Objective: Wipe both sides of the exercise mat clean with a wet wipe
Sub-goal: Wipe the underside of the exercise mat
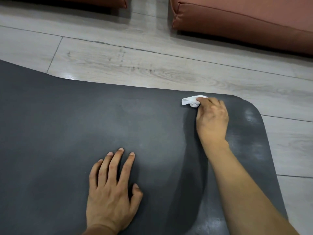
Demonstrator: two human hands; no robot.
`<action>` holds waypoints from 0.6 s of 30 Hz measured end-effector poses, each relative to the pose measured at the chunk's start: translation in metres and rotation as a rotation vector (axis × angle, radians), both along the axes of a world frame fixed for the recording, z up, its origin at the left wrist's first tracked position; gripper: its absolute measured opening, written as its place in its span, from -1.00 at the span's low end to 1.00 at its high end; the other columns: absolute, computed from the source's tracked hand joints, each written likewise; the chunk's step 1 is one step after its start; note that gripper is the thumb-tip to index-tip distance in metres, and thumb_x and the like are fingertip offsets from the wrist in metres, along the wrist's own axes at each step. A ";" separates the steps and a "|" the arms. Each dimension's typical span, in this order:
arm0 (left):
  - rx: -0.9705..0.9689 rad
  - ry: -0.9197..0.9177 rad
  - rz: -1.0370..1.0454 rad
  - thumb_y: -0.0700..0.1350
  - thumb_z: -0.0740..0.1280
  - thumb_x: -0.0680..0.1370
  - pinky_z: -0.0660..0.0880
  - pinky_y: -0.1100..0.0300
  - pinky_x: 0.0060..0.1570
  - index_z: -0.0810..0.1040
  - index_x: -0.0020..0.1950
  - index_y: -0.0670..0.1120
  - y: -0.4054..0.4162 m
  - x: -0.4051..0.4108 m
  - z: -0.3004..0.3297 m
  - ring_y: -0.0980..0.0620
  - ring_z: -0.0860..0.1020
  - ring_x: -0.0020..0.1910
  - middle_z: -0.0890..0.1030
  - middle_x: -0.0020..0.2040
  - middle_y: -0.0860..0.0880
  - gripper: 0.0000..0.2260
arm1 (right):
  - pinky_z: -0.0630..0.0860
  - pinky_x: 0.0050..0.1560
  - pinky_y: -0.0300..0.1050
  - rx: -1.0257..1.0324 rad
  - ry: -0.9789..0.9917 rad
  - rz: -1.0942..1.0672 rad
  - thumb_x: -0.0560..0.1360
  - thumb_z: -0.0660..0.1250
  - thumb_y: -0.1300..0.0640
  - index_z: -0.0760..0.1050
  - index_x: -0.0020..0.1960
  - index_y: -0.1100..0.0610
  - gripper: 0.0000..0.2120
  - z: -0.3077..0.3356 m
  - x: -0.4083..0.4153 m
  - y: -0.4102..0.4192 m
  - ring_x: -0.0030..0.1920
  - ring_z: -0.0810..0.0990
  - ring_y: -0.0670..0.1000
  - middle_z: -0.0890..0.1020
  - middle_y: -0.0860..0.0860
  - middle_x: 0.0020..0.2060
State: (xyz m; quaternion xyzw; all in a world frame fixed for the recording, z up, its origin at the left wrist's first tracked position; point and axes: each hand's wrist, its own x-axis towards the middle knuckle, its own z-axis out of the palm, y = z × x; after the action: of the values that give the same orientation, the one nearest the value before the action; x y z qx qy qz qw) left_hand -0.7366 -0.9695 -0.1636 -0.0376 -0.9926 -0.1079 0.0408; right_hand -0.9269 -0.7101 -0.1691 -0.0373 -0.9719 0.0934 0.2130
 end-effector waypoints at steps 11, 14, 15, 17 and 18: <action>0.000 -0.016 0.008 0.06 0.20 0.42 0.25 -0.26 0.48 0.52 0.48 -0.11 0.000 -0.001 0.001 -0.27 0.40 0.47 0.42 0.52 -0.20 -0.36 | 0.54 -0.12 -0.01 -0.100 -0.040 0.626 0.45 0.17 0.18 0.64 -0.08 0.13 -0.74 0.011 -0.016 -0.129 -0.10 0.57 0.12 0.66 0.01 -0.10; 0.003 0.008 0.008 0.05 0.21 0.41 0.27 -0.27 0.47 0.53 0.47 -0.11 0.000 0.000 0.000 -0.27 0.41 0.46 0.43 0.51 -0.19 -0.37 | 0.53 -0.06 -0.04 -0.051 0.017 0.463 0.46 0.23 0.19 0.65 -0.02 0.11 -0.77 0.008 -0.018 -0.052 -0.05 0.57 0.14 0.66 0.02 -0.03; 0.004 0.012 0.008 0.05 0.21 0.42 0.27 -0.27 0.46 0.53 0.47 -0.11 0.000 0.000 0.000 -0.28 0.42 0.46 0.43 0.51 -0.19 -0.37 | 0.51 -0.06 -0.04 -0.068 0.029 0.356 0.46 0.26 0.22 0.65 0.01 0.11 -0.78 0.010 -0.015 -0.027 -0.05 0.57 0.15 0.66 0.03 -0.02; -0.001 0.013 0.007 0.06 0.20 0.42 0.28 -0.28 0.46 0.53 0.47 -0.12 0.000 0.000 0.000 -0.29 0.42 0.46 0.43 0.51 -0.20 -0.37 | 0.50 -0.09 -0.02 -0.116 0.010 0.119 0.45 0.30 0.28 0.65 0.03 0.11 -0.77 0.013 -0.008 0.002 -0.07 0.55 0.17 0.66 0.04 -0.02; -0.004 0.010 0.009 0.06 0.20 0.42 0.28 -0.28 0.45 0.53 0.47 -0.12 0.001 0.000 0.000 -0.29 0.42 0.45 0.43 0.51 -0.20 -0.37 | 0.49 -0.13 -0.02 -0.137 0.004 0.014 0.44 0.30 0.30 0.65 0.02 0.12 -0.77 0.012 -0.007 0.000 -0.09 0.55 0.19 0.66 0.06 -0.04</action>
State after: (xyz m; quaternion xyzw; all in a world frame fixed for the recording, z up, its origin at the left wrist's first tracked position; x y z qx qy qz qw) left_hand -0.7370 -0.9689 -0.1633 -0.0335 -0.9928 -0.1053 0.0462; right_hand -0.9341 -0.7105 -0.1571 -0.0446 -0.9630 0.1613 0.2112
